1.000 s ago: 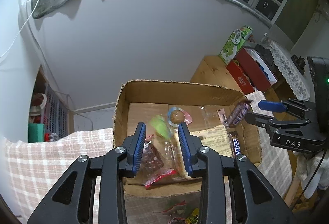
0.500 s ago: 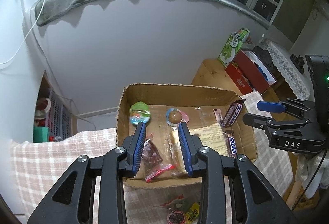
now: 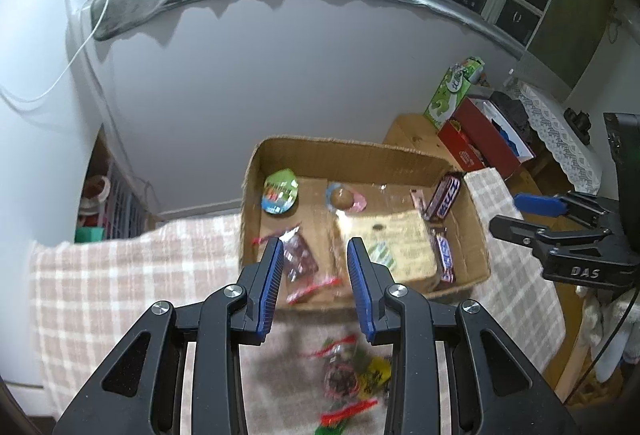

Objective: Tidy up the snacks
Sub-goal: 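Grasp the red-and-black candy bag with the left gripper while the right reaches a clear green candy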

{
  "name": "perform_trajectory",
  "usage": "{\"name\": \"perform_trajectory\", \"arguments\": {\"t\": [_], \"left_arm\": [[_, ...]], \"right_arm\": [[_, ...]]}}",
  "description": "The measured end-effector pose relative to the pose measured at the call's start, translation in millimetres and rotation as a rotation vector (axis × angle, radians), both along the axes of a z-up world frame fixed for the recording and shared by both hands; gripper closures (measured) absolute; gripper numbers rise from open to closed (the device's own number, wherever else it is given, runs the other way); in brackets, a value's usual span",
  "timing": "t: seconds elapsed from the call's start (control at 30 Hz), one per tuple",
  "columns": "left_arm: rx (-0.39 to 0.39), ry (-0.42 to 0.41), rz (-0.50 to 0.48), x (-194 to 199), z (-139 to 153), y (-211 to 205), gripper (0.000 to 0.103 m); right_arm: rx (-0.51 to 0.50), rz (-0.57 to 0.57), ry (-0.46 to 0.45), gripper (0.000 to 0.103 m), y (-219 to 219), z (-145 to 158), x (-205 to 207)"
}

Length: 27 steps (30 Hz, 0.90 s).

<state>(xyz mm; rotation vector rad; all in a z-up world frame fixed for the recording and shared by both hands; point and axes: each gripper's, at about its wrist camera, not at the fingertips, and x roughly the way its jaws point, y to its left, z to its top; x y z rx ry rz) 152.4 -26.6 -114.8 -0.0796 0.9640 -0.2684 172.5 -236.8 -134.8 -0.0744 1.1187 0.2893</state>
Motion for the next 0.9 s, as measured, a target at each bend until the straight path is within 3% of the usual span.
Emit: {"name": "perform_trajectory", "arguments": {"t": [0.13,0.4,0.9], "left_arm": [[-0.004,0.027,0.021,-18.8,-8.8,10.7,0.065],[-0.042,0.098,0.069,-52.2,-30.0,30.5,0.065],[-0.124,0.199,0.062,-77.3,-62.3,20.2,0.065]], "right_arm": [[0.026,0.007,-0.009,0.031,-4.1,0.1,-16.7],[0.073,0.038,-0.029,0.031,-1.6,-5.5,-53.8],[0.064,0.12,0.181,0.031,33.7,-74.8,-116.9]]}}
